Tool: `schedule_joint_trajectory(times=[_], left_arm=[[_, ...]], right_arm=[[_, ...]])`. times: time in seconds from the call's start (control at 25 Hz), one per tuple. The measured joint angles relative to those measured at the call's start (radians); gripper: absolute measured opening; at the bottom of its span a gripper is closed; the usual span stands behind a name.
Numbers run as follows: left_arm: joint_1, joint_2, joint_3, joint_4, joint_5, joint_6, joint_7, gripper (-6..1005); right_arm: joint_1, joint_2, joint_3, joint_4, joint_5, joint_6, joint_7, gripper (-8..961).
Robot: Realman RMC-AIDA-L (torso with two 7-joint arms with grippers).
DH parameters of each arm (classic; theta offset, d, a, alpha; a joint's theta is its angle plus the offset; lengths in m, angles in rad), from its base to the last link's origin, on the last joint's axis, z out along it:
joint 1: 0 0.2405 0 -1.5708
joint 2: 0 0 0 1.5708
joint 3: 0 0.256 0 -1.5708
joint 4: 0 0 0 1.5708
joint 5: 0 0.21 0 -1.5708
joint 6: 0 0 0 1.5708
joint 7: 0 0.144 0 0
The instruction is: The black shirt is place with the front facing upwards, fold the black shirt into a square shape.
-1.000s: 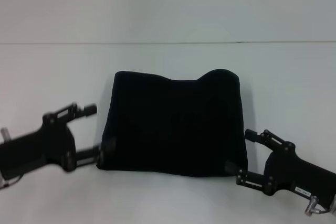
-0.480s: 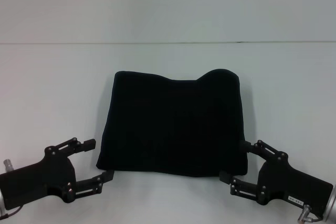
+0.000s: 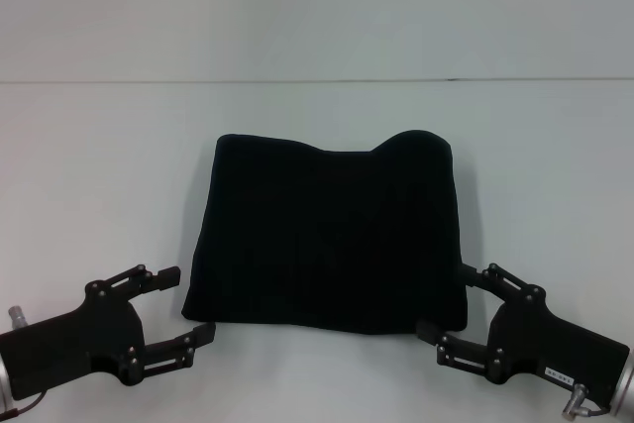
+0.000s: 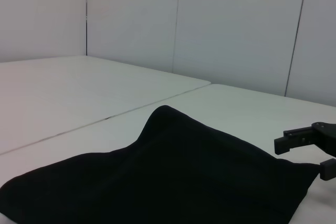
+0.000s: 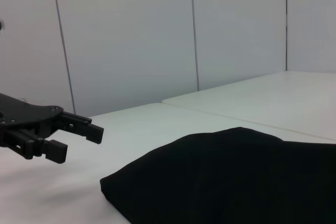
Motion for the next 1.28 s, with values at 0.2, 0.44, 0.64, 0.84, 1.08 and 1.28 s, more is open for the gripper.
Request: schedule_joint_trajectory(times=[0.2,0.44,0.64,0.84,1.08,1.28], left_arm=[[-0.001,0.000,0.000,0.000,-0.001,-0.002,-0.001,841],[-0.003,0.000,0.000,0.000,0.001,-0.014,-0.001,841],[-0.003,0.000,0.000,0.000,-0.002,-0.018,-0.002,841],[-0.003,0.000,-0.025,0.000,-0.001,-0.023,-0.001,841],[-0.001,0.000,-0.029,-0.001,0.001,-0.032,-0.002,841],[0.000,0.000,-0.029,-0.002,-0.003,-0.031,-0.003,842]], right_arm=[[0.000,-0.001,0.001,-0.003,0.002,-0.005,0.000,944],[0.000,-0.001,0.003,-0.005,0.002,-0.006,0.000,944],[0.003,0.000,0.004,-0.006,0.002,-0.006,-0.007,944],[0.013,0.001,0.000,-0.002,0.002,-0.006,-0.011,945],[0.019,0.001,0.000,0.001,0.002,-0.007,-0.011,945],[0.020,0.001,0.000,0.002,0.002,-0.010,-0.011,944]])
